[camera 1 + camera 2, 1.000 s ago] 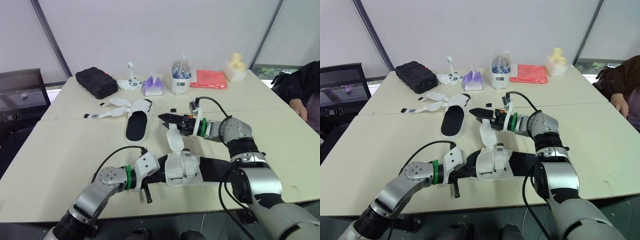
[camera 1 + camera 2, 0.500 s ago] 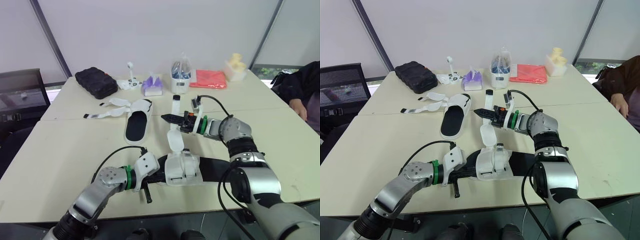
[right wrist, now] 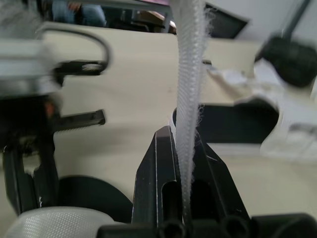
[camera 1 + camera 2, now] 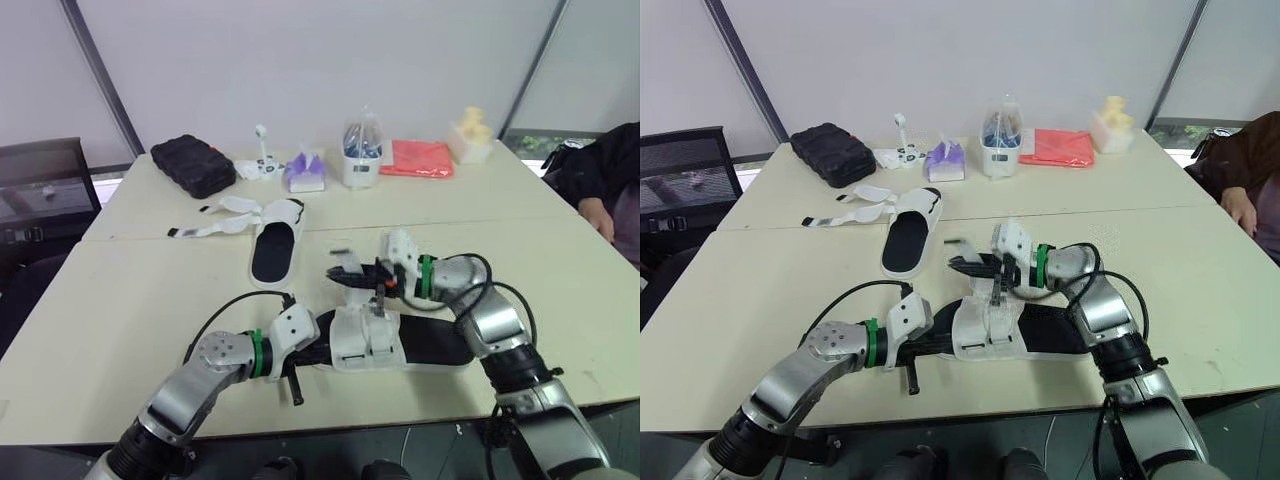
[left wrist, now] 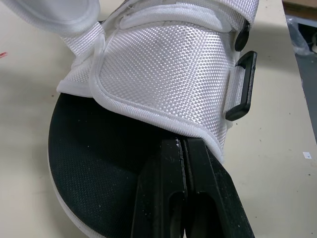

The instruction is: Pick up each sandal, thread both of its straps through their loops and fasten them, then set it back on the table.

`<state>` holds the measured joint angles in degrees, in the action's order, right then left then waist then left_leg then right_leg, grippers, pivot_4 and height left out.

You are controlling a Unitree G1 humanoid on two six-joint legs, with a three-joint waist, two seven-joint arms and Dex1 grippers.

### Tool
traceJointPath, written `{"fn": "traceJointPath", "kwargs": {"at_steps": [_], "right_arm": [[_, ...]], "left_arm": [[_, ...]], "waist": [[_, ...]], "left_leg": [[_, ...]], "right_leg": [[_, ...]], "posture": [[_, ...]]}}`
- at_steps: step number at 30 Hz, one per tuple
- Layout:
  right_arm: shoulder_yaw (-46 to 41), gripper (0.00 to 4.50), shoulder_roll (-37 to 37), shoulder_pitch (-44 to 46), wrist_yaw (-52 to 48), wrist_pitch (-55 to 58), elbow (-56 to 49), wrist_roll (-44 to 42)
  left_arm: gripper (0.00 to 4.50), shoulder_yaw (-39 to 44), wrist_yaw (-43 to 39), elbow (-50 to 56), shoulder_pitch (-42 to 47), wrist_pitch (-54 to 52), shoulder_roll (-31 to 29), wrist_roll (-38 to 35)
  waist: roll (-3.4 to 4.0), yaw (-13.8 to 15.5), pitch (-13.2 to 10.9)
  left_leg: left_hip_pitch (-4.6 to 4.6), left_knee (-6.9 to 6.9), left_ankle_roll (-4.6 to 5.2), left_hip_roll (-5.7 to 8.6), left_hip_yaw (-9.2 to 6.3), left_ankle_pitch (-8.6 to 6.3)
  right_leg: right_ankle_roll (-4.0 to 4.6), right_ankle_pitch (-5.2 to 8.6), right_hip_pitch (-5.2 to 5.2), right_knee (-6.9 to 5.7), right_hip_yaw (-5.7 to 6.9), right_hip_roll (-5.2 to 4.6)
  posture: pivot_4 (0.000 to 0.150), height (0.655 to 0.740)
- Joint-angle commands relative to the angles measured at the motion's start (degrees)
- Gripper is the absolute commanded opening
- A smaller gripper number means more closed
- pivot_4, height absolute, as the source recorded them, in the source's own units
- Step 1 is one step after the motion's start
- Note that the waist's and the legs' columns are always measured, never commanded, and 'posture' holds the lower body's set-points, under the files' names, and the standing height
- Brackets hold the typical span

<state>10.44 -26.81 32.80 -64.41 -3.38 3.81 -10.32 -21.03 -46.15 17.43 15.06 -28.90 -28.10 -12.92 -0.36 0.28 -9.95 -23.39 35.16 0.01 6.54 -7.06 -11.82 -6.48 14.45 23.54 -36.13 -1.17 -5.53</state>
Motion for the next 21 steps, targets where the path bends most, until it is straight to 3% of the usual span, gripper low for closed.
{"fn": "traceJointPath", "kwargs": {"at_steps": [1, 3, 8, 11, 17, 18, 21], "right_arm": [[0.24, 0.06, -0.87, -0.87, 0.06, -9.87, -5.1, 1.77], [0.53, 0.06, -1.21, -1.25, 0.35, -13.13, -5.28, 2.53], [0.85, 0.06, -5.01, -1.75, 5.68, -38.36, -0.35, 13.67], [1.08, 0.92, -6.54, -2.03, 7.99, -43.87, 1.03, 15.47], [1.84, 4.09, -9.78, -5.38, 11.77, -49.08, -0.21, 19.61], [1.64, 4.44, -10.28, -6.23, 12.49, -49.21, -0.75, 20.21], [-0.73, 4.44, -11.52, -9.46, 16.59, -48.9, -2.83, 24.35]], "left_arm": [[0.0, -0.32, -0.6, -0.83, -0.29, 0.28, -0.45, 0.82], [0.0, -0.35, -0.75, -1.01, -0.19, 0.43, -0.46, 0.79], [0.0, -1.01, -1.61, -1.2, -0.13, 0.56, -0.04, 0.5], [0.0, -1.15, -2.29, -1.23, -0.1, 0.45, -0.29, 0.37], [0.0, -1.19, -3.2, -1.57, 0.27, 0.45, -0.41, 0.37], [0.0, -1.27, -3.26, -1.46, 0.2, 0.37, -0.33, 0.35], [0.0, -1.54, -3.44, -1.49, 0.13, 0.23, -0.08, 0.26]], "waist": [[0.0, 0.05, 0.0], [0.0, 0.09, 0.0], [-0.01, 0.35, 0.0], [-0.01, 0.35, 0.0], [-0.01, 0.44, 0.0], [-0.01, 0.45, 0.0], [-0.03, 0.52, 0.01]], "left_leg": [[0.0, 0.0, 0.0, 0.0, 0.0, 0.0], [0.0, 0.01, -0.01, 0.0, -0.01, 0.01], [0.02, 0.0, -0.01, 0.0, 0.0, 0.01], [0.02, 0.0, -0.03, 0.0, 0.0, 0.02], [0.04, 0.0, -0.03, 0.0, 0.0, 0.03], [0.04, 0.0, -0.03, 0.0, -0.01, 0.03], [0.07, 0.0, -0.03, 0.0, 0.0, 0.03]], "right_leg": [[0.0, 0.0, 0.0, 0.0, 0.0, 0.0], [0.0, 0.0, -0.01, 0.0, -0.01, -0.01], [0.01, 0.01, -0.03, 0.02, 0.0, 0.05], [0.01, 0.01, -0.03, 0.01, -0.01, 0.06], [0.02, 0.01, -0.06, 0.01, -0.02, 0.07], [0.02, 0.01, -0.06, 0.01, -0.02, 0.07], [0.03, 0.01, -0.09, 0.01, -0.03, 0.06]], "posture": [[0.15, 0.74], [0.15, 0.74], [0.15, 0.74], [0.15, 0.74], [0.15, 0.74], [0.15, 0.74], [0.15, 0.74]]}}
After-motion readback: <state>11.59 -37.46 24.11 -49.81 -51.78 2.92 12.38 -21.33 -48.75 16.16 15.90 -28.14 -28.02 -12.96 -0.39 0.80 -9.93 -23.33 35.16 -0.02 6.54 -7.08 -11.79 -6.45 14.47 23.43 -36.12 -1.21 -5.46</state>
